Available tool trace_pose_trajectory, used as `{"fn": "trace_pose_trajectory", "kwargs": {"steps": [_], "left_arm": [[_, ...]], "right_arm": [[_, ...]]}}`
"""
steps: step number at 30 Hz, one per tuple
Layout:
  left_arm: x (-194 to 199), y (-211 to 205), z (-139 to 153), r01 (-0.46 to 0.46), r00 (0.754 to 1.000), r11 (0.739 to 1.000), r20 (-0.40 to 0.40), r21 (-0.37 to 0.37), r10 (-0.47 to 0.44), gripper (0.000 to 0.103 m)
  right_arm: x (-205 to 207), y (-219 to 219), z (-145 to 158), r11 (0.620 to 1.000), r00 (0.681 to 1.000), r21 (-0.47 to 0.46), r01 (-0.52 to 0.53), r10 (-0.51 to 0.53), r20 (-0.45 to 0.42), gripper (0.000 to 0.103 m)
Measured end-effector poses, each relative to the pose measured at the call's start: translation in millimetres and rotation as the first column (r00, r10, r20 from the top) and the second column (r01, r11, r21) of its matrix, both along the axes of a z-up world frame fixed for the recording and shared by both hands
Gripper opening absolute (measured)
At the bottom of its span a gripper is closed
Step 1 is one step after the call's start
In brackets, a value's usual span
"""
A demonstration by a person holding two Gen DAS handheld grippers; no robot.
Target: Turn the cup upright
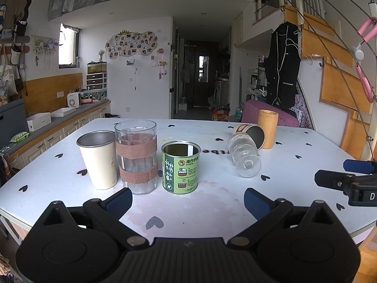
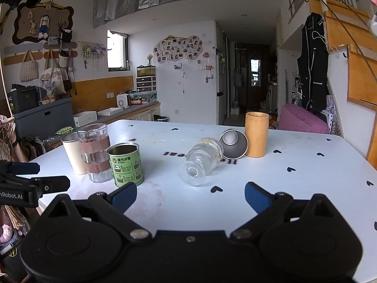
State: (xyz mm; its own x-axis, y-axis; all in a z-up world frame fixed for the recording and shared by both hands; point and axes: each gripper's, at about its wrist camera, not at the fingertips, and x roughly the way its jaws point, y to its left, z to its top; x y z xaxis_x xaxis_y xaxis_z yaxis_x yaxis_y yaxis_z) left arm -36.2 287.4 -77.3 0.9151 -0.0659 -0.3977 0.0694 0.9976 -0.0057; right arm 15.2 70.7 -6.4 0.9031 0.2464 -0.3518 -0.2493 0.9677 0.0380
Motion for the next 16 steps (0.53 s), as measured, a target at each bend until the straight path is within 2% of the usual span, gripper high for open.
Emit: {"fn": "trace_pose_trajectory", "kwargs": {"steps": [16], "left_arm": [[0.5, 1.0, 0.7, -0.012, 1.000, 1.000, -0.005, 0.003, 0.012, 0.100]], "right_arm": [[-0.5, 2.6, -0.6, 1.000, 1.000, 0.001, 0.000, 0.000, 0.001, 0.099]]}}
